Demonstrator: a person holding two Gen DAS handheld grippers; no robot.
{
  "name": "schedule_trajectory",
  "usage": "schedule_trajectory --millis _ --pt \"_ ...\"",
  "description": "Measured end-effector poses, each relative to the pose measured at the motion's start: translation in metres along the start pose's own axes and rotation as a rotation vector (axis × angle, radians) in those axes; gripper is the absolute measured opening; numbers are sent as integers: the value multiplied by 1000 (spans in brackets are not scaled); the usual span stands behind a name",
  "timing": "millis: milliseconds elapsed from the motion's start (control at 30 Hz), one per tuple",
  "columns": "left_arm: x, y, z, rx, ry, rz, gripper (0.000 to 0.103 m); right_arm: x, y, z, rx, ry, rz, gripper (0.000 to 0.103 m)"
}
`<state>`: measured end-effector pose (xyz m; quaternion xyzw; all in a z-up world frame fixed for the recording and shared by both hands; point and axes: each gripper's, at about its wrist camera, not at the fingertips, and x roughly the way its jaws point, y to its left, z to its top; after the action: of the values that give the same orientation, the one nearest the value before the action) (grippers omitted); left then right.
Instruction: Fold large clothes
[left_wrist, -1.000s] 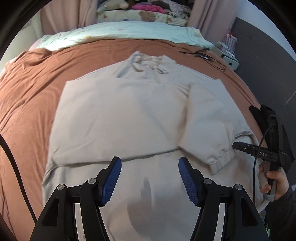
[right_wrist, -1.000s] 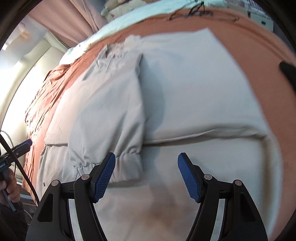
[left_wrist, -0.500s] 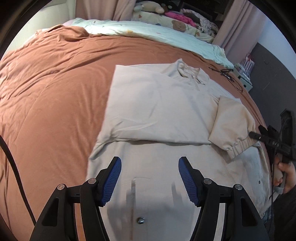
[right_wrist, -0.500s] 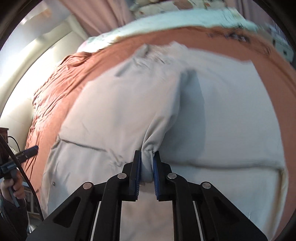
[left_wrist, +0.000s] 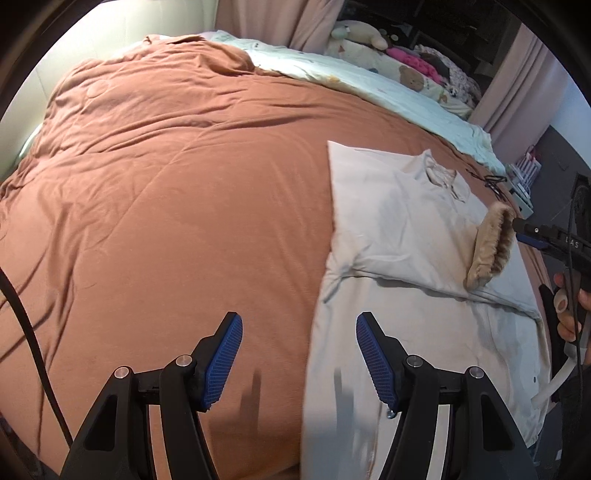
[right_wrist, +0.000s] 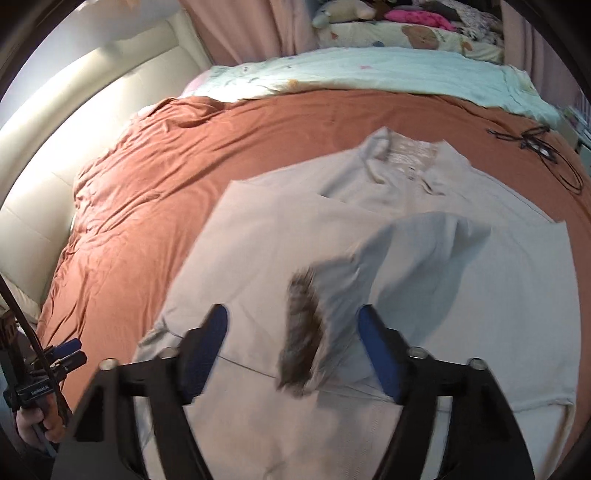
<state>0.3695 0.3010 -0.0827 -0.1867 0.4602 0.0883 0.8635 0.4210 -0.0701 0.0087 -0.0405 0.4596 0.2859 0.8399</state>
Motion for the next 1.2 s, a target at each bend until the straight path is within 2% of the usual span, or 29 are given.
schedule_trajectory --millis 133,233,500,767,833,933,1200 --pt "3 3 2 -4 4 -4 66 10 4 -11 -73 10 -33 74" --pt "9 -10 6 11 11 -24 66 3 -14 -19 -78 14 -79 74" --pt "34 -75 22 88 29 -75 66 -38 -112 -50 45 -8 -186 74" --pt "76 -150 41 163 76 -107 66 -71 -199 -87 156 -16 -298 74" --pt "87 -164 45 178 93 -106 67 -73 -221 -97 192 -11 -329 74" --pt "111 -184 51 198 117 -97 78 -72 -248 -110 233 0 -367 74" --pt "175 -206 62 188 181 -69 79 -49 -298 -139 341 62 -397 74"
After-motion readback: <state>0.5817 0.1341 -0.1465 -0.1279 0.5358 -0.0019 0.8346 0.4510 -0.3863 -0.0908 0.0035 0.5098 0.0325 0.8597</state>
